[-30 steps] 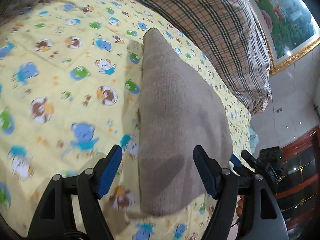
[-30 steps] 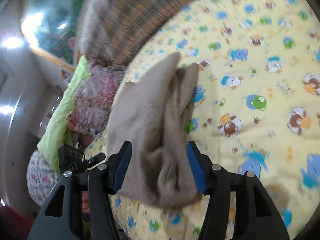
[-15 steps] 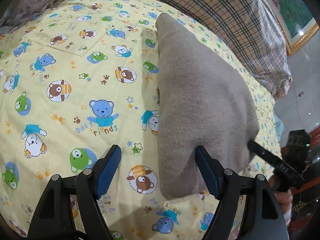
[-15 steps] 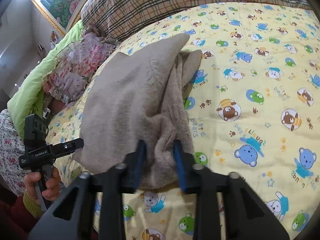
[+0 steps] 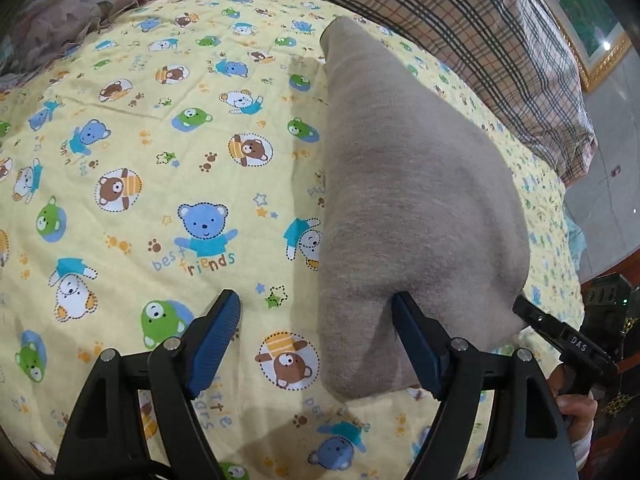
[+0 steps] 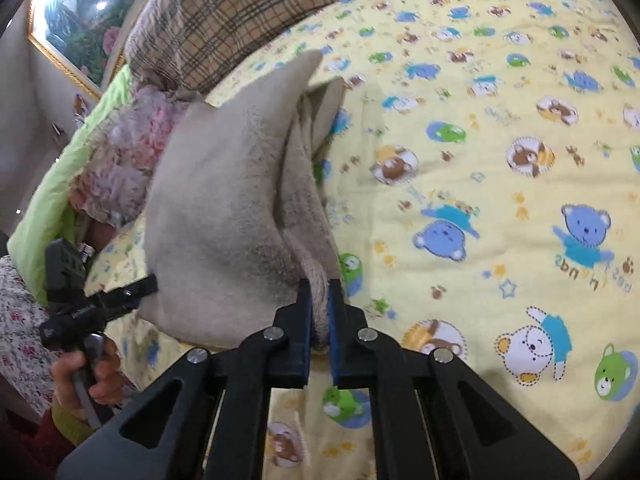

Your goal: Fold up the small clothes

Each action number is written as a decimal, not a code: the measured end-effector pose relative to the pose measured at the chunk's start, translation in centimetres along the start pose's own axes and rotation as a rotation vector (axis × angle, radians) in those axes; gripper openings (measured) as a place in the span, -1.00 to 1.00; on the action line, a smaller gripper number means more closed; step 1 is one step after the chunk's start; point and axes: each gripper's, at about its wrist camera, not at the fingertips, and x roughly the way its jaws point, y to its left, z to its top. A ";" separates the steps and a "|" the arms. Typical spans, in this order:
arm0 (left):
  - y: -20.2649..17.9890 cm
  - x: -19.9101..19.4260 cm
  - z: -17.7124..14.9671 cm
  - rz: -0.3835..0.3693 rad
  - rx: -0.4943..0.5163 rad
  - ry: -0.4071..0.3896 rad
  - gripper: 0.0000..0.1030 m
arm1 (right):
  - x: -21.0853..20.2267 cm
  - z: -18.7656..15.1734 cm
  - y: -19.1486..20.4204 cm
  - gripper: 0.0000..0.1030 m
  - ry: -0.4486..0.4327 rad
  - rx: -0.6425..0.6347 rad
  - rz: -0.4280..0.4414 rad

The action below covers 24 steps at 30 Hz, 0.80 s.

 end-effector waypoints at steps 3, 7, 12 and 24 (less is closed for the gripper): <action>-0.1 -1.3 0.6 -0.013 -0.003 -0.024 0.51 | -2.2 1.4 1.4 -0.66 -0.069 -0.032 -0.011; -0.8 -2.5 3.1 -0.059 -0.009 -0.068 0.51 | -3.3 4.0 2.7 -0.66 -0.130 -0.046 0.028; -2.8 -0.7 6.6 -0.027 0.033 -0.076 0.51 | 0.6 7.1 5.0 -0.66 -0.072 -0.070 0.099; -1.9 6.3 13.4 0.092 0.010 -0.026 0.77 | 9.1 12.7 3.3 -0.77 0.009 -0.022 -0.035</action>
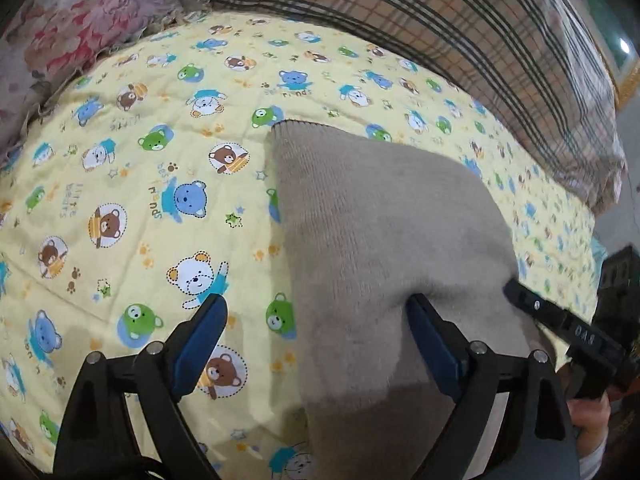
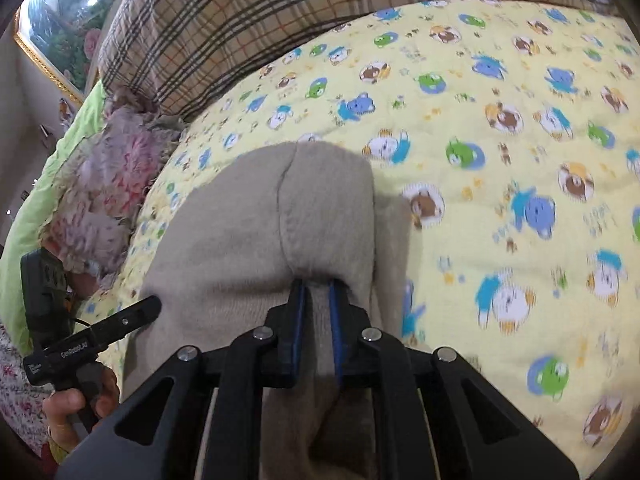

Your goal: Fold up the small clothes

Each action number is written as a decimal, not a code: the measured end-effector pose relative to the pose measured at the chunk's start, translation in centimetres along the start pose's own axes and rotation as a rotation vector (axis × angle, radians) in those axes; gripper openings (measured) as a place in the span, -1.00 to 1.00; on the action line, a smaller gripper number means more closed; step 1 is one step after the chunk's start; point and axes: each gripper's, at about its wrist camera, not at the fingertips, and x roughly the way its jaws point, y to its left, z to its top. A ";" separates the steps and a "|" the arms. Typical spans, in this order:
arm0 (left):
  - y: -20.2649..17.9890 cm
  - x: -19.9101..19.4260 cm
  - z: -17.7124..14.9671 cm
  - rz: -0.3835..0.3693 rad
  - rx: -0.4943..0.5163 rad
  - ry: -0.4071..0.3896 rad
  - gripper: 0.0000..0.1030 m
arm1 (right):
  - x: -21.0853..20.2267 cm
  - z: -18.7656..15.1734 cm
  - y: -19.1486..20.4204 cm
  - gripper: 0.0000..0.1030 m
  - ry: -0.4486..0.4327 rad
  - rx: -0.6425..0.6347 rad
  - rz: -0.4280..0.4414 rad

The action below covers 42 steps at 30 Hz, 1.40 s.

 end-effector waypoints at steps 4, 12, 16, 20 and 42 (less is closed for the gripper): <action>-0.2 -2.5 -1.6 -0.015 0.017 -0.039 0.72 | -2.8 -0.8 0.3 -0.70 -0.037 -0.009 0.045; 1.0 -6.7 -7.8 -0.063 -0.026 -0.047 0.71 | -9.3 -7.3 -1.1 -0.32 -0.068 -0.038 0.074; 0.5 -6.6 -9.6 -0.043 0.008 -0.032 0.71 | -8.7 -9.8 -1.8 -0.30 -0.013 -0.053 0.043; 0.8 -6.0 -10.2 -0.024 0.014 -0.013 0.73 | -8.5 -10.7 -1.7 -0.84 0.002 -0.059 0.030; -0.7 -4.5 -12.9 0.015 0.119 0.011 0.75 | -3.8 -6.8 1.5 -0.87 0.007 -0.051 0.028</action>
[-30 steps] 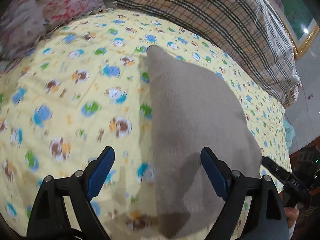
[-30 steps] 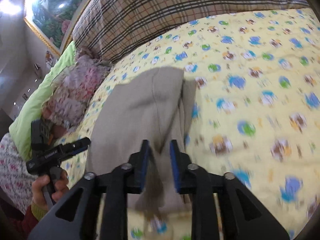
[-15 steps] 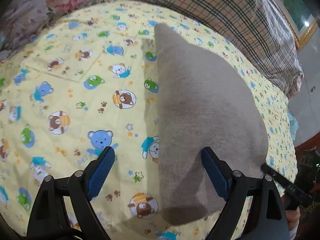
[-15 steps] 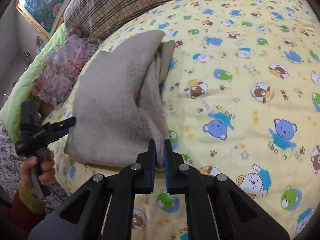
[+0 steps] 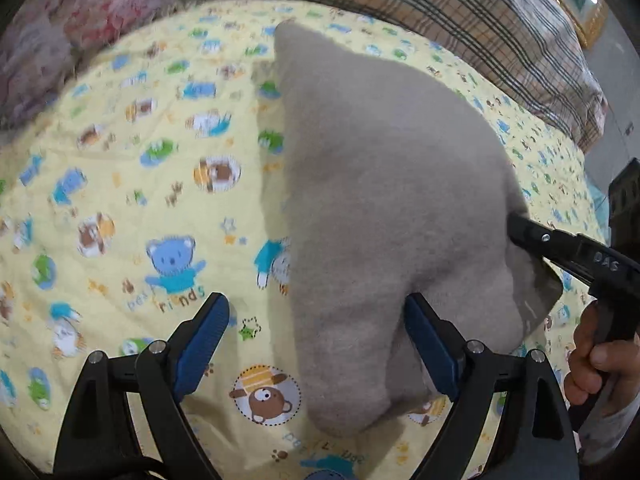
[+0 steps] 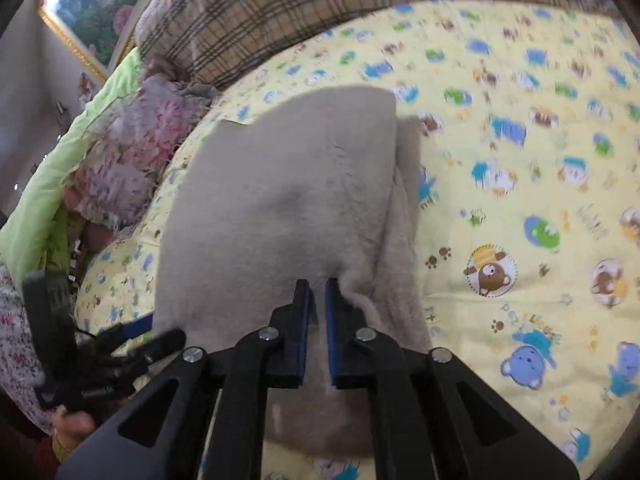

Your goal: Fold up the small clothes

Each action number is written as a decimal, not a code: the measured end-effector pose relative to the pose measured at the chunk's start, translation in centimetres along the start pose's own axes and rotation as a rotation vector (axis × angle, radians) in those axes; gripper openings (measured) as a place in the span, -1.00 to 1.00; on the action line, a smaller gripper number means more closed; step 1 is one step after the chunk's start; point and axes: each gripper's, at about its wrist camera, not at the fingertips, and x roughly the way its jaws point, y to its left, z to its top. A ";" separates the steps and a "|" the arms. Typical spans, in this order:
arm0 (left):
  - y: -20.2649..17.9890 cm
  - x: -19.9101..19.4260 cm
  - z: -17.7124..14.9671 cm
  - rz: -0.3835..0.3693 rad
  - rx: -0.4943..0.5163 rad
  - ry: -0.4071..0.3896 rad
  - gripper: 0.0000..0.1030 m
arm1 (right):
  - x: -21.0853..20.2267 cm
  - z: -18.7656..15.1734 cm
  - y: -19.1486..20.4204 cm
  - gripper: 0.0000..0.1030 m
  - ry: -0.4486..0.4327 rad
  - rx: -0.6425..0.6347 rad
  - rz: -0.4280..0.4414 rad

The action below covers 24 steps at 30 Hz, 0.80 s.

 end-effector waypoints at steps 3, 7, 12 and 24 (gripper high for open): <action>-0.4 -1.1 -0.5 0.027 0.017 -0.030 0.75 | -1.6 -0.1 1.0 -0.79 -0.033 -0.023 0.021; -1.5 -3.1 -1.5 0.091 0.048 -0.084 0.74 | -4.2 -1.7 1.6 -0.60 -0.077 -0.047 -0.006; -1.8 -5.5 -3.1 0.093 0.036 -0.149 0.75 | -6.9 -4.4 1.5 -0.12 -0.093 -0.085 -0.035; -1.6 -9.6 -9.0 0.125 0.013 -0.311 0.82 | -9.6 -10.6 0.9 0.56 -0.149 -0.108 -0.107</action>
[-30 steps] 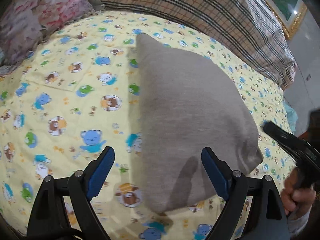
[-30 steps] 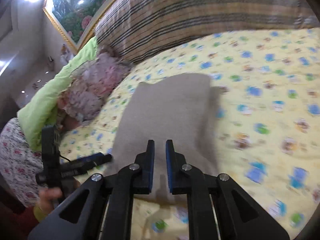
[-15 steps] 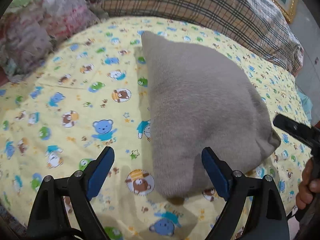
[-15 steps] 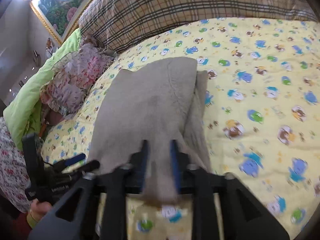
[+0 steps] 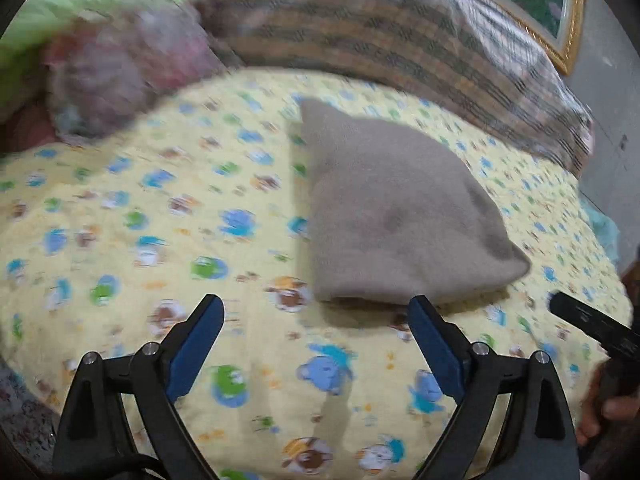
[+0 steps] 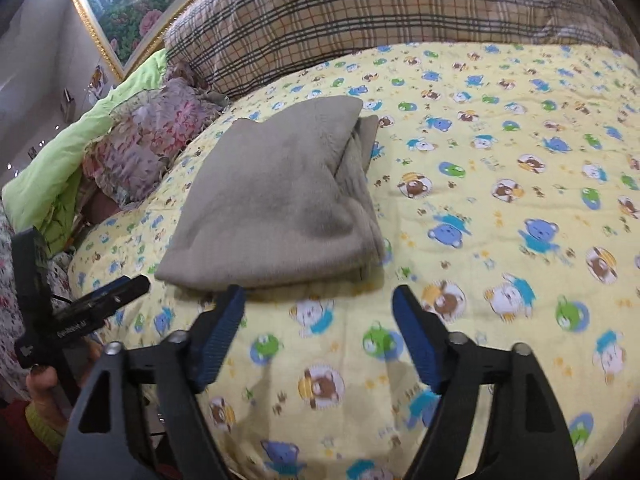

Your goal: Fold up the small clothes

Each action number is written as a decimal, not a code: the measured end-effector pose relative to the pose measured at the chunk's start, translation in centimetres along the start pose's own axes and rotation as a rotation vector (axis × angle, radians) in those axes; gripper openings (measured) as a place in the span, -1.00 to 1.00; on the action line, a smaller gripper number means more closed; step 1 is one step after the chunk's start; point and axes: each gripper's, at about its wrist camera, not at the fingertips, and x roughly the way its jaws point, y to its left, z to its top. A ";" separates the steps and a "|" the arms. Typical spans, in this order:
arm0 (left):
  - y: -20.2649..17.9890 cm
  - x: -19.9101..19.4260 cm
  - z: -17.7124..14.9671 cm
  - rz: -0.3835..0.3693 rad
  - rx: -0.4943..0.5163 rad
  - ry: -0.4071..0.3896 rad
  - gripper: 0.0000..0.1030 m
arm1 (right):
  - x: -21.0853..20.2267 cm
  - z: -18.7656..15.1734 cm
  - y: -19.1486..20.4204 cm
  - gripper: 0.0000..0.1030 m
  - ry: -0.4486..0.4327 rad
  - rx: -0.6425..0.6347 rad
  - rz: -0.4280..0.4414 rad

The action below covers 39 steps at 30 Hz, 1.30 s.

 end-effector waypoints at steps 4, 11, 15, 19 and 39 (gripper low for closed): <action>-0.6 -2.1 -1.9 0.128 0.079 -0.106 0.90 | -1.1 -1.4 0.6 0.67 -0.042 -0.050 -0.029; -1.3 -3.0 -2.0 0.159 0.126 -0.137 0.99 | -1.6 -2.3 1.2 0.76 -0.093 -0.073 -0.040; -1.9 -3.4 -1.4 0.137 0.137 -0.150 1.00 | -2.0 -2.1 2.0 0.85 -0.134 -0.098 -0.031; -2.7 -2.5 -1.2 0.122 0.150 -0.148 1.00 | -2.5 -1.8 2.7 0.98 -0.182 -0.155 -0.039; -2.5 3.1 -0.7 0.159 0.124 0.012 1.00 | 2.1 -1.5 2.6 0.98 -0.068 -0.148 -0.053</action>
